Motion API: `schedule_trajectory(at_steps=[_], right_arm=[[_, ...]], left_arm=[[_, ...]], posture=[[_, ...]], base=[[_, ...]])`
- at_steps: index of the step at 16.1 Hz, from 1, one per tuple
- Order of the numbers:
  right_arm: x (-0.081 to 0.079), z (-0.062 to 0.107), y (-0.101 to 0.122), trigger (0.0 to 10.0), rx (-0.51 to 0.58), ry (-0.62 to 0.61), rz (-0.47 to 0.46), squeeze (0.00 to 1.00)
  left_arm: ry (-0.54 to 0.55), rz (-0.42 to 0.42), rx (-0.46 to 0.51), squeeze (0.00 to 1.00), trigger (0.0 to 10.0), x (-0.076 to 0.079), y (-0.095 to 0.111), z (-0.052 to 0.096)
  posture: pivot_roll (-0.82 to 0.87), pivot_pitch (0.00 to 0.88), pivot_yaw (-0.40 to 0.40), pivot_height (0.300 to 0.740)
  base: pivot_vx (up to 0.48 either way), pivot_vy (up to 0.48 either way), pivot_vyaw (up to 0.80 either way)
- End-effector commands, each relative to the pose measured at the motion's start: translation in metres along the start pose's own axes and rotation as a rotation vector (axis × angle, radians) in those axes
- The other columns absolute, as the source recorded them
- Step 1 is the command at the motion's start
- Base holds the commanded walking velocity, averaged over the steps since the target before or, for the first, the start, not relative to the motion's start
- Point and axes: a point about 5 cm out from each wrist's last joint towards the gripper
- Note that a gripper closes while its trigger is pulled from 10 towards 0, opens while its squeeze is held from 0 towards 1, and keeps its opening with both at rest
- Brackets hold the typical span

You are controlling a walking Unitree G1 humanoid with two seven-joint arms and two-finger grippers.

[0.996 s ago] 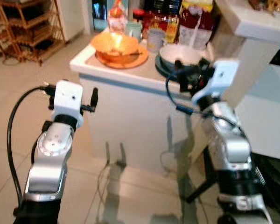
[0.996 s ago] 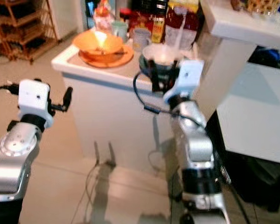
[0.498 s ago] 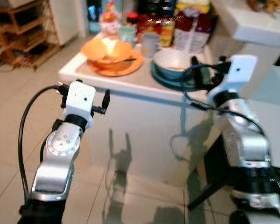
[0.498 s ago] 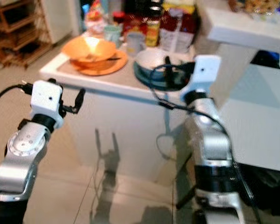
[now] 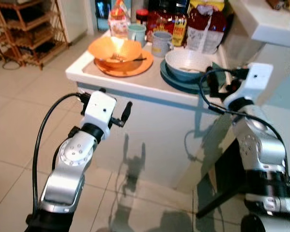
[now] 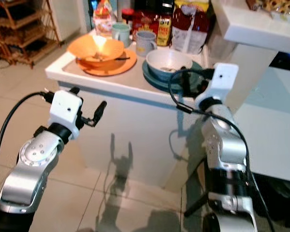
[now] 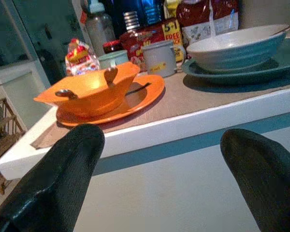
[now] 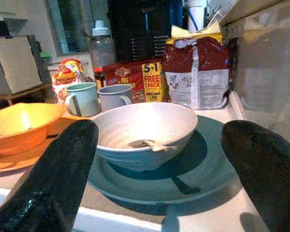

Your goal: Setting the table

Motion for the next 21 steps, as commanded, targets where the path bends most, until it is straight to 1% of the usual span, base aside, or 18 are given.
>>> schedule_trajectory(at_steps=[1, 3, 8, 10, 12, 14, 15, 16, 17, 21], right_arm=[[0.005, -0.004, 0.005, 10.0, 0.018, -0.022, -0.008, 0.00], [0.007, -0.012, 0.000, 10.0, 0.010, -0.029, -0.022, 0.00], [0.010, -0.033, -0.021, 10.0, -0.062, -0.023, -0.081, 0.00], [0.012, -0.040, -0.021, 10.0, -0.065, -0.020, -0.096, 0.00], [0.013, -0.047, -0.018, 10.0, -0.060, -0.028, -0.092, 0.00], [0.013, -0.050, -0.015, 10.0, -0.050, -0.023, -0.099, 0.00], [0.013, -0.052, -0.015, 7.0, -0.050, -0.012, -0.106, 0.00], [0.013, -0.053, -0.015, 3.7, -0.051, -0.007, -0.109, 0.00], [0.014, -0.054, -0.016, 0.0, -0.053, -0.002, -0.110, 0.00], [0.015, -0.056, -0.016, 0.0, -0.068, 0.003, -0.096, 0.00]], left_arm=[[-0.017, 0.000, 0.031, 0.45, 10.0, 0.002, 0.006, 0.001], [-0.025, -0.008, 0.031, 0.44, 10.0, 0.002, 0.006, 0.001], [-0.041, -0.021, 0.039, 0.44, 10.0, 0.001, 0.007, -0.002], [-0.072, -0.013, 0.050, 0.45, 10.0, 0.003, 0.009, -0.001], [-0.154, 0.020, 0.082, 0.46, 10.0, 0.011, 0.015, 0.002], [-0.213, 0.023, 0.101, 0.46, 10.0, 0.018, 0.017, 0.005], [-0.227, 0.018, 0.101, 0.45, 10.0, 0.020, 0.017, 0.005], [-0.228, 0.017, 0.100, 0.45, 10.0, 0.020, 0.017, 0.005], [-0.230, 0.016, 0.099, 0.45, 10.0, 0.019, 0.016, 0.005], [-0.238, 0.013, 0.097, 0.46, 10.0, 0.018, 0.016, 0.005]], posture=[[0.04, 0.000, -0.075, 0.740], [0.03, 0.000, -0.072, 0.740], [0.04, 0.000, -0.059, 0.740], [0.05, 0.000, -0.060, 0.740], [0.05, 0.000, -0.060, 0.740], [0.05, 0.000, -0.060, 0.740], [0.05, 0.000, -0.060, 0.740], [0.06, 0.000, -0.059, 0.740], [0.06, 0.000, -0.058, 0.740], [0.06, 0.000, -0.059, 0.740]], base=[[0.000, 0.000, 0.00], [0.000, 0.000, 0.00], [0.000, 0.000, 0.00], [0.000, 0.000, 0.00], [0.000, 0.000, 0.00], [0.000, 0.000, 0.00], [0.000, 0.000, 0.00], [0.000, 0.000, 0.00], [0.000, 0.000, 0.00], [0.000, 0.000, 0.00]])
Point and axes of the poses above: a point about 5 cm out from each wrist's last joint towards the gripper, its own z axis pointing back from the gripper into the wrist, its own y axis along the axis of the wrist's last joint, x = y × z, and after that the axes turned 15 degrees about -z, right-handed
